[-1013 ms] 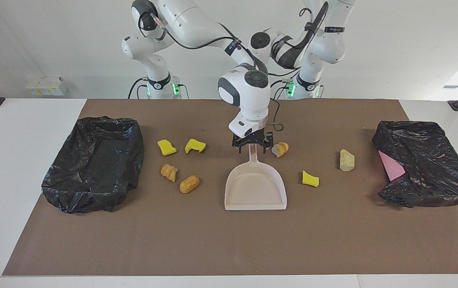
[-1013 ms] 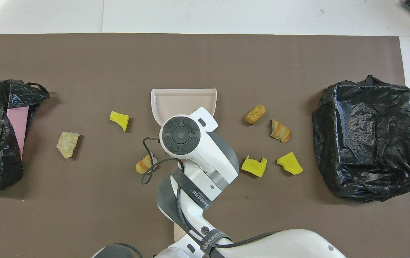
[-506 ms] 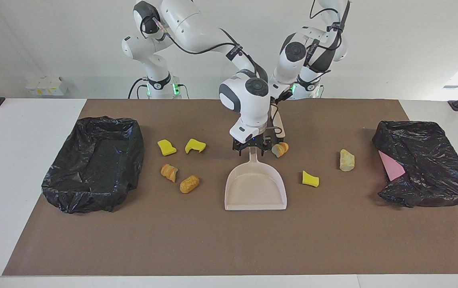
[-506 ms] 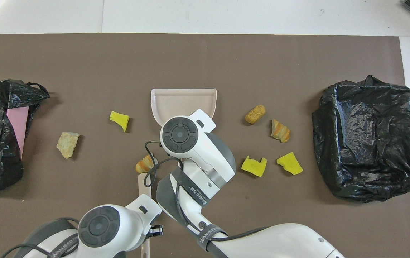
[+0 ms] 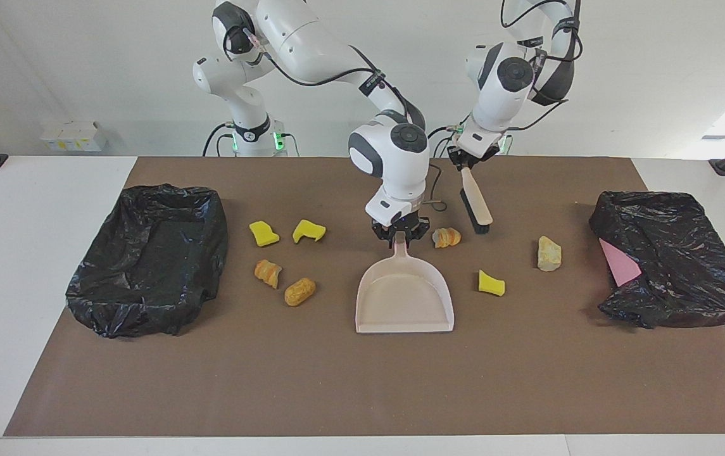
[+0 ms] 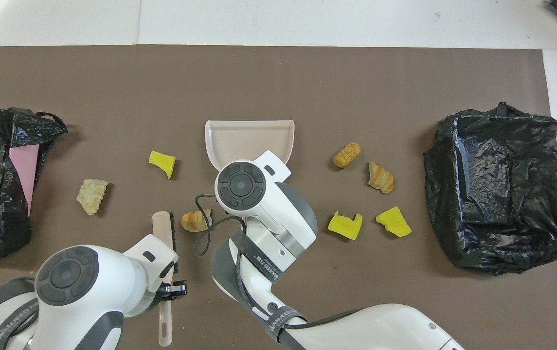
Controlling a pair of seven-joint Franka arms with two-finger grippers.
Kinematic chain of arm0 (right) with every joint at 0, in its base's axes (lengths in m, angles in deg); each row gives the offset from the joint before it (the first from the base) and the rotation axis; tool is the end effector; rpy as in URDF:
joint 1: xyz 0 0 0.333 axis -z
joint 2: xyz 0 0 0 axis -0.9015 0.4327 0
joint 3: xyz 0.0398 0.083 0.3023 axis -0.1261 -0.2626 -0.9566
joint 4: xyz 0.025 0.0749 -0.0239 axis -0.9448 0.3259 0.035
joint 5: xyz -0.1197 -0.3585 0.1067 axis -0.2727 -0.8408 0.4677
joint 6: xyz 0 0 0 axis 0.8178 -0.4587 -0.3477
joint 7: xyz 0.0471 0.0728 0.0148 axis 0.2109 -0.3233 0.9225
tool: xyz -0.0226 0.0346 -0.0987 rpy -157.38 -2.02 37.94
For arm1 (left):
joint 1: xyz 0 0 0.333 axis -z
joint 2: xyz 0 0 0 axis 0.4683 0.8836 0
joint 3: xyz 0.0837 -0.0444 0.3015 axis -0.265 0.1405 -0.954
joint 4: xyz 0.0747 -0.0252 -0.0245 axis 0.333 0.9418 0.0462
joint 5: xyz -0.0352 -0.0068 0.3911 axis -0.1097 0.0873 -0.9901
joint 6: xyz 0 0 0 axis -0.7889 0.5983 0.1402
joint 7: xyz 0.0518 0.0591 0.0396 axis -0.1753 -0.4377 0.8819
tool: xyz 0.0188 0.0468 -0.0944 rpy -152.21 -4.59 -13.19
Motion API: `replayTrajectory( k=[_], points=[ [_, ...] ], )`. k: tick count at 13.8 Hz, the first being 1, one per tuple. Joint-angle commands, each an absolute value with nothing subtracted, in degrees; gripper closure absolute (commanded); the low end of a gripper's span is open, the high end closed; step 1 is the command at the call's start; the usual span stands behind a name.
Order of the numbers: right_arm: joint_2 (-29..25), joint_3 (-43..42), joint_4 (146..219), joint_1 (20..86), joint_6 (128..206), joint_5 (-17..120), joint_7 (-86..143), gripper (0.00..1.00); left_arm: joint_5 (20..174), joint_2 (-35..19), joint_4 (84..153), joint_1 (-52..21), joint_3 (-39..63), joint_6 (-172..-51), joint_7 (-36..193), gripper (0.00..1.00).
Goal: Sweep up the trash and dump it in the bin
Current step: 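Sweep the brush with the left gripper toward the dustpan held by the right gripper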
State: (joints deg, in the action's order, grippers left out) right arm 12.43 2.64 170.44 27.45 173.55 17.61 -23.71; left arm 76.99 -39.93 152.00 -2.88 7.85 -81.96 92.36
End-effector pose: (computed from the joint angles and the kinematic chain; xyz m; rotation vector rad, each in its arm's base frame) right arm 0.5268 0.4487 0.3400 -3.1141 0.0514 -0.0726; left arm 0.3586 -0.1668 0.4151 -3.1063 -0.1981 0.3289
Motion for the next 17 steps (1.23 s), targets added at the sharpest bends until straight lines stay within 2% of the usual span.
replayTrajectory(
  k=[1, 7, 10, 14, 17],
  points=[
    [10.84, 2.69, 171.2, 27.53, 173.96, 18.0, -22.38, 1.0, 73.35, -36.89, 148.52, -10.58, 8.42, -81.33, 89.58, 1.0],
    [8.9, 2.69, 171.29, 28.59, 173.61, 17.82, -16.95, 1.0, 70.52, -34.07, 147.98, -28.68, 8.42, -88.01, 70.8, 1.0],
    [6.72, 2.86, 171.64, 30.95, 171.78, 17.47, -4.76, 1.0, 69.99, -31.09, 147.98, -35.9, 8.33, -92.74, 62.34, 1.0],
    [4.51, 2.86, 173.83, 32.89, 168.6, 17.47, 12.57, 1.0, 69.03, -25.72, 147.9, -36.89, 8.5, -98.56, 59.59, 1.0],
    [3.72, 2.95, 174.63, 35.08, 167.2, 16.77, 28.53, 1.0, 69.64, -25.02, 147.98, -32.7, 8.95, -98.21, 59.77, 1.0]
  ],
)
